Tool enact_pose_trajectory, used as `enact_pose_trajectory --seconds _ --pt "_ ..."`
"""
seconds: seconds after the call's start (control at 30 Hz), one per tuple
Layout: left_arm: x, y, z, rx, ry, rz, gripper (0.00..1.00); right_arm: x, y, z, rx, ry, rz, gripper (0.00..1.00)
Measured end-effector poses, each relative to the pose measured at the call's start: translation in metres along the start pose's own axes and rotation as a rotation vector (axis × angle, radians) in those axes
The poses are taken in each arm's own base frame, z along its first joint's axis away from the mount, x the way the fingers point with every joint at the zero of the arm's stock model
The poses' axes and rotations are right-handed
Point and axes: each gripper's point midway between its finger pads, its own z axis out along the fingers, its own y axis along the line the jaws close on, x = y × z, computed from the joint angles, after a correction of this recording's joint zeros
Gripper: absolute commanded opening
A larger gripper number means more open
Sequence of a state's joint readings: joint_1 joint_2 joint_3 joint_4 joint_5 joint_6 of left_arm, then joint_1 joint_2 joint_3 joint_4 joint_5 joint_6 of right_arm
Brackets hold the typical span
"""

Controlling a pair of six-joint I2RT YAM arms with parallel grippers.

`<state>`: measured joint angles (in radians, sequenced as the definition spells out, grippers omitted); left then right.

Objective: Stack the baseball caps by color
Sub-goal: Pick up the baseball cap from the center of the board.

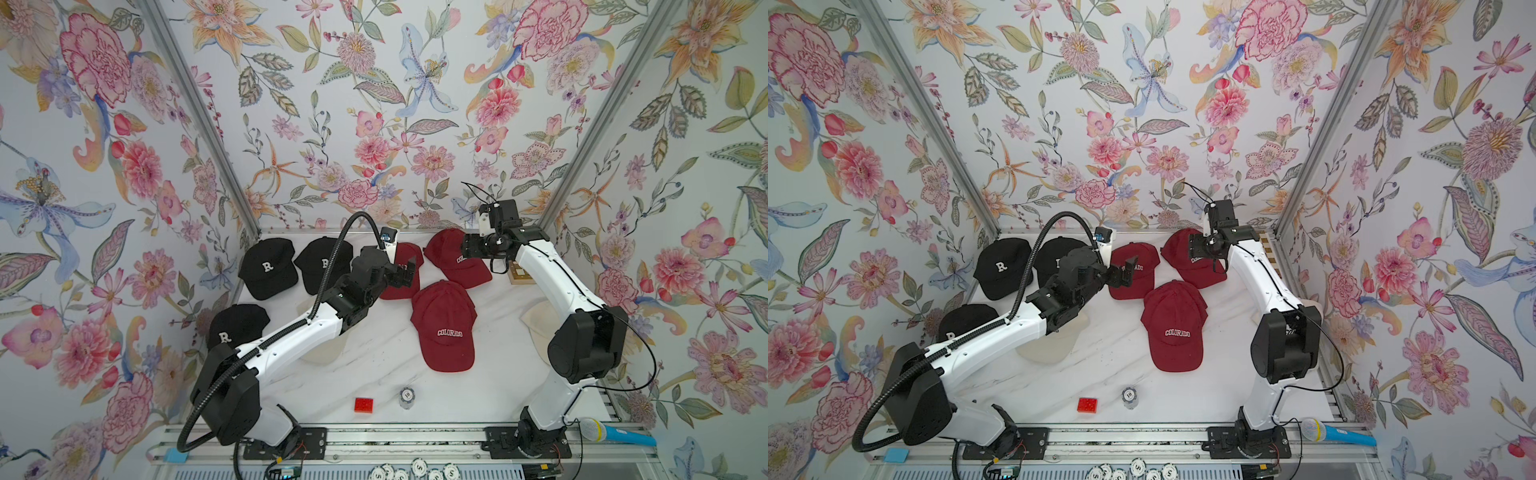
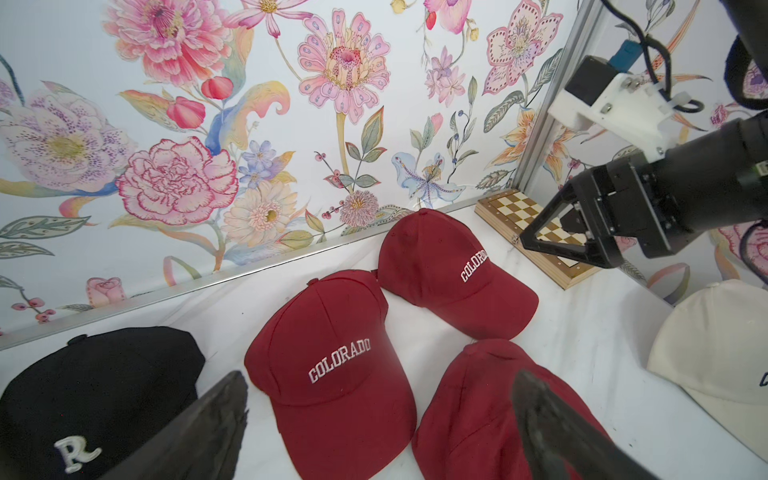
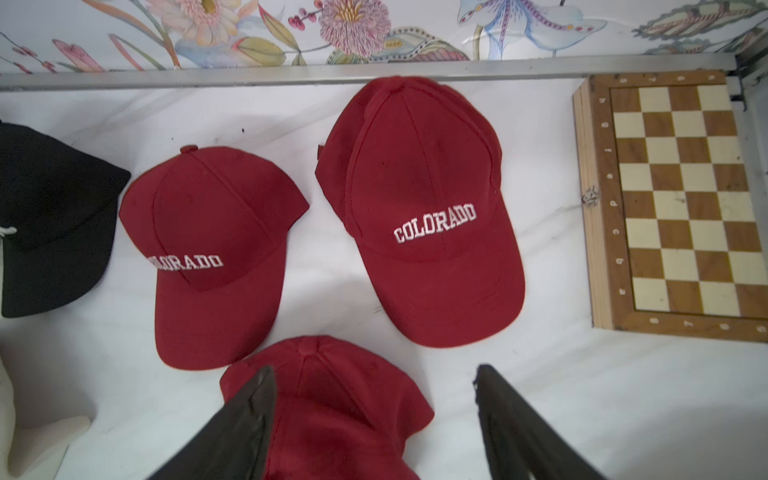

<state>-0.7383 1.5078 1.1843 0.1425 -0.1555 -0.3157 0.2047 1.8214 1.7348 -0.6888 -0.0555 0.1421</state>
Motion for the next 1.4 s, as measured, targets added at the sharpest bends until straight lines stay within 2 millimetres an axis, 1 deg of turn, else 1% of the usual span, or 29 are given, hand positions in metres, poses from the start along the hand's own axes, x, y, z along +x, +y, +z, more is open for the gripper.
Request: enact_pose_trajectory --seconds 0.17,0.23,0.4,0.47,0.63,0.8,0.87,1.03,1.13,1.23,1.4 --pt "-0.006 -0.006 0.016 0.008 -0.003 -0.016 1.00 -0.024 -0.009 0.028 -0.044 -0.026 -0.028 0.76" --pt "-0.003 -0.008 0.019 0.012 0.005 -0.013 1.00 -0.028 -0.010 0.042 -0.055 -0.025 -0.047 0.76" --pt "0.010 -0.010 0.030 0.016 0.047 0.033 1.00 -0.030 -0.010 0.074 -0.065 -0.005 -0.087 0.74" --pt "0.010 -0.012 0.034 0.017 0.051 0.058 1.00 -0.029 -0.012 0.086 -0.064 0.006 -0.103 0.74" --pt "0.011 -0.011 0.035 0.017 0.055 0.096 1.00 -0.024 -0.014 0.107 -0.063 0.028 -0.138 0.73" --pt "0.011 -0.011 0.035 0.017 0.056 0.110 1.00 -0.029 -0.014 0.124 -0.071 0.024 -0.156 0.73" --pt "0.011 -0.011 0.035 0.016 0.056 0.111 1.00 -0.034 -0.014 0.130 -0.076 0.013 -0.159 0.73" --pt "0.011 -0.011 0.034 0.013 0.056 0.109 1.00 -0.040 -0.015 0.137 -0.093 0.000 -0.155 0.73" --pt "0.013 -0.009 0.034 0.008 0.060 0.103 1.00 -0.043 -0.020 0.142 -0.103 -0.006 -0.146 0.73" --pt "0.015 -0.008 0.033 0.004 0.064 0.093 1.00 -0.039 -0.026 0.149 -0.109 0.004 -0.136 0.72" --pt "0.016 -0.005 0.032 -0.013 0.064 0.078 1.00 -0.029 -0.030 0.160 -0.129 0.030 -0.123 0.69"
